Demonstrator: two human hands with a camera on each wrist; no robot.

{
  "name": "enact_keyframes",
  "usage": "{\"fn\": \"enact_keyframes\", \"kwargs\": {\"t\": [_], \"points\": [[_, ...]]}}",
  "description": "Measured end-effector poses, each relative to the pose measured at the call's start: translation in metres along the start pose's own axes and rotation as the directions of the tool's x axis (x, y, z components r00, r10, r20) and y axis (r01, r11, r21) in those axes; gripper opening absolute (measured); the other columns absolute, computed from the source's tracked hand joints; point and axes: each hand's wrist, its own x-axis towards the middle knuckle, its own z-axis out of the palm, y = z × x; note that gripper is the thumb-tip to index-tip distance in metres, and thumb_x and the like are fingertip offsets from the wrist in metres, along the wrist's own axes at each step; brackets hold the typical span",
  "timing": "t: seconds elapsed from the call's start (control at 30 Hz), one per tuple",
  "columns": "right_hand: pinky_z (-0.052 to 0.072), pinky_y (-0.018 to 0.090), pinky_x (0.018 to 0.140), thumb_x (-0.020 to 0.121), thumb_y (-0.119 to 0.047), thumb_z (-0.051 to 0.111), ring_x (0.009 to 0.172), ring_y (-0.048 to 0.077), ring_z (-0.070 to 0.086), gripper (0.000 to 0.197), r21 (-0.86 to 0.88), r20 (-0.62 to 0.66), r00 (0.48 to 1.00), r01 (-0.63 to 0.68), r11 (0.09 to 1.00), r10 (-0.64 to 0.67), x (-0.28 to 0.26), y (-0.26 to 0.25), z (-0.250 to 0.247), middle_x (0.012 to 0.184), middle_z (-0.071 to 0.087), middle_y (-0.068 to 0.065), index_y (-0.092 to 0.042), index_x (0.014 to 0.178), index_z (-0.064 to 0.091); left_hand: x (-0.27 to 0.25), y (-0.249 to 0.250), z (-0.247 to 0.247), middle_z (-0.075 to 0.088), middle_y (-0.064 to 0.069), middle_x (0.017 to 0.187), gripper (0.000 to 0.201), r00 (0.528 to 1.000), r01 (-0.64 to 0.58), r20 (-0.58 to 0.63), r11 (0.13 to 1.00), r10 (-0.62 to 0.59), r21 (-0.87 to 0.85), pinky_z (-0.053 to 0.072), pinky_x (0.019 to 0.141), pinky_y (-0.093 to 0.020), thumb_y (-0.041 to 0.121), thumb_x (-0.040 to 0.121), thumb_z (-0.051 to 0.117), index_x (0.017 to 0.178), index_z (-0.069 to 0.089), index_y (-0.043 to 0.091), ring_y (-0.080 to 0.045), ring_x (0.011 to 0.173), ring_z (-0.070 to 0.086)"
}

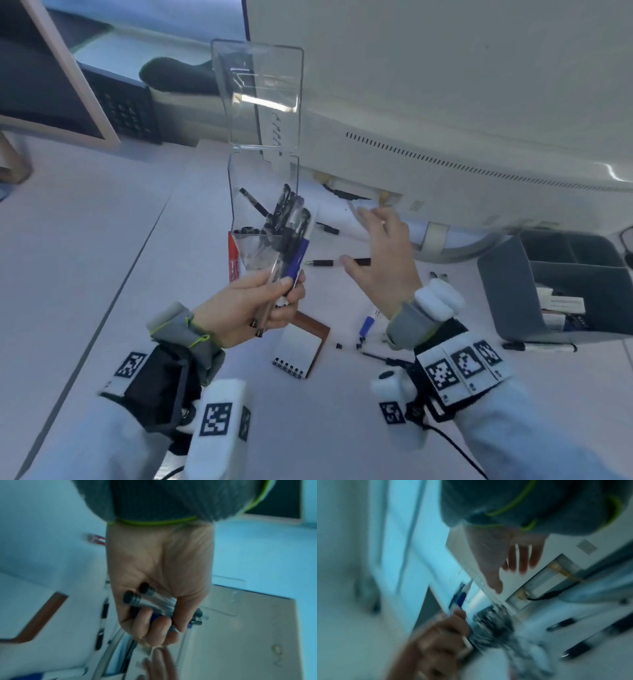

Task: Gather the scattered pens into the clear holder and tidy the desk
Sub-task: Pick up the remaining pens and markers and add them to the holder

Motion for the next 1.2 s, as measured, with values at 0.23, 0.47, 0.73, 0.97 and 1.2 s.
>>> {"fn": "enact_keyframes", "kwargs": {"t": [0.23,0.47,0.73,0.97,1.2], "points": [[0.025,0.014,0.034,0.082,-0.019,0.064,0.039,0.010,0.036,0.006,0.756,0.480,0.874,-0.456,0.470,0.077,0.010,-0.020,-0.042,0.053,0.049,-0.001,-0.014,0.085,0.065,0.043,0.017,0.030,0.054,0.013,0.067,0.025,0.989,-0.014,0.141,0.941,-0.036,0.338,0.034,0.049,-0.011,0.039,0.077,0.065,0.087,0.057,0.018,-0.001,0.053,0.042],[0.048,0.025,0.049,0.080,-0.024,0.065,0.045,0.006,0.057,0.021,0.591,-0.136,0.981,-0.032,0.806,0.138,0.062,0.010,-0.078,0.063,0.066,0.009,-0.013,0.063,0.061,0.112,0.057,0.076,0.058,0.009,0.102,0.024,0.843,-0.098,-0.035,0.217,0.536,0.971,0.041,0.086,-0.021,0.024,0.086,0.051,0.109,0.054,0.016,0.002,0.090,0.056],[0.047,0.033,0.069,0.081,-0.026,0.063,0.081,0.028,0.060,0.019,0.265,0.022,0.982,-0.188,0.946,0.189,0.078,0.052,-0.047,0.073,0.063,0.007,-0.011,0.070,0.057,0.133,0.014,0.052,0.055,-0.017,0.112,0.032,0.663,0.012,-0.117,0.145,0.740,0.989,0.045,0.087,-0.033,-0.001,0.082,0.046,0.108,0.061,0.010,-0.018,0.097,0.053],[0.053,0.026,0.073,0.081,-0.019,0.064,0.079,0.016,0.061,0.037,0.422,0.003,0.988,-0.142,0.895,0.155,0.068,0.059,-0.068,0.104,0.063,0.005,-0.010,0.114,0.053,0.129,-0.010,0.031,0.058,-0.017,0.116,0.038,0.629,0.171,-0.263,0.200,0.731,0.965,0.042,0.085,-0.030,-0.009,0.081,0.045,0.113,0.058,0.008,-0.025,0.100,0.057],[0.054,0.030,0.062,0.086,0.002,0.048,0.057,0.018,0.061,0.018,0.548,0.052,0.980,-0.189,0.815,0.193,0.015,0.107,-0.067,0.066,0.061,0.000,-0.012,0.080,0.059,0.118,-0.030,0.006,0.055,-0.024,0.117,0.030,0.613,0.438,-0.488,0.248,0.621,0.864,0.046,0.092,-0.046,0.017,0.082,0.049,0.106,0.064,0.006,-0.040,0.107,0.053]]}}
